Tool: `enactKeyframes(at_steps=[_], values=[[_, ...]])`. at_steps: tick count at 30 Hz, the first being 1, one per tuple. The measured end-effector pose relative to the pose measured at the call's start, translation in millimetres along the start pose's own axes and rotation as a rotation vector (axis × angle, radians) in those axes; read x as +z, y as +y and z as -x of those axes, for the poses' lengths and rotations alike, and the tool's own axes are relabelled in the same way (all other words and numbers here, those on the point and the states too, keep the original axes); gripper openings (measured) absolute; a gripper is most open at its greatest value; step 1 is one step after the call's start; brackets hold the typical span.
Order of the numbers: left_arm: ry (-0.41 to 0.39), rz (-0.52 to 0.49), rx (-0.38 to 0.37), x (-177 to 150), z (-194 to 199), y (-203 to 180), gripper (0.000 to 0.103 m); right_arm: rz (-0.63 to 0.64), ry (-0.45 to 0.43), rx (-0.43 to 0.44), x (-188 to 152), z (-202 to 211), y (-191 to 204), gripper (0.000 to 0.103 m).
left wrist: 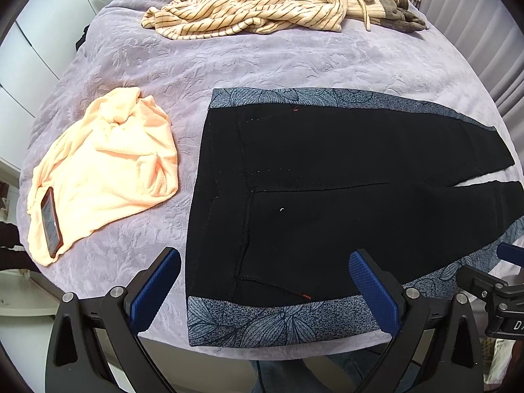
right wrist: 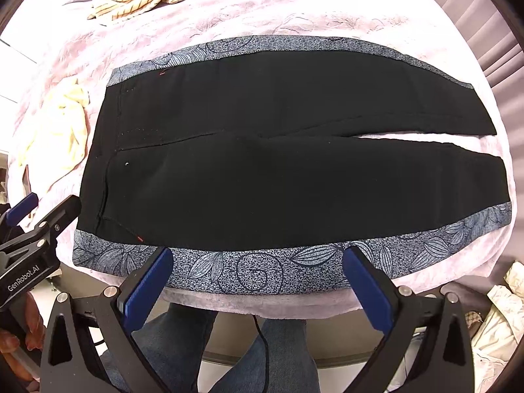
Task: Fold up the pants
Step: 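Move both grippers toward the patterned trim edge of the black pants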
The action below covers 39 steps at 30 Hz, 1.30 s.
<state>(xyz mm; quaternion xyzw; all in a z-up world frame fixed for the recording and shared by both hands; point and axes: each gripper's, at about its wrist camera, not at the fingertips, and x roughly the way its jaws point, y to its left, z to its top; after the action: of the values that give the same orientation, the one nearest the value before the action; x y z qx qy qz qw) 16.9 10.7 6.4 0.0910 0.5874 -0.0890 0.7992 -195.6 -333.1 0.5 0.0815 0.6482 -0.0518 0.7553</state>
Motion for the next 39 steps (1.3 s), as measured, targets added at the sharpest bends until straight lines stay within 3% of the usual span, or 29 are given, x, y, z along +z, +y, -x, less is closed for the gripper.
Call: enactKeyframes(at_steps=[8,19,30,37,39], values=[[-0.017,0.031,0.046,7.0,5.8,-1.4,0.103,-0.022,-0.022,0.037,4.2,1.7,-9.5,0.103],[-0.047,0.085,0.095,-6.8,34.4,-38.2,0.103,-0.024,-0.041,0.099,6.6,13.3,-60.3,0.103],[0.031,0.14,0.163,-66.9,43.2,-76.4,0.103,0.028,0.029,0.164,-25.7,-0.8,-113.5,0.103],[0.042,0.159,0.207,-72.7,39.7,-65.3,0.103,0.006,0.071,0.184,-31.0,-13.1,-117.2,0.103],[0.053,0.146,0.184,-68.1,32.9,-63.1,0.103,0.003,0.061,0.18,-28.4,-13.5,-115.4,0.103]])
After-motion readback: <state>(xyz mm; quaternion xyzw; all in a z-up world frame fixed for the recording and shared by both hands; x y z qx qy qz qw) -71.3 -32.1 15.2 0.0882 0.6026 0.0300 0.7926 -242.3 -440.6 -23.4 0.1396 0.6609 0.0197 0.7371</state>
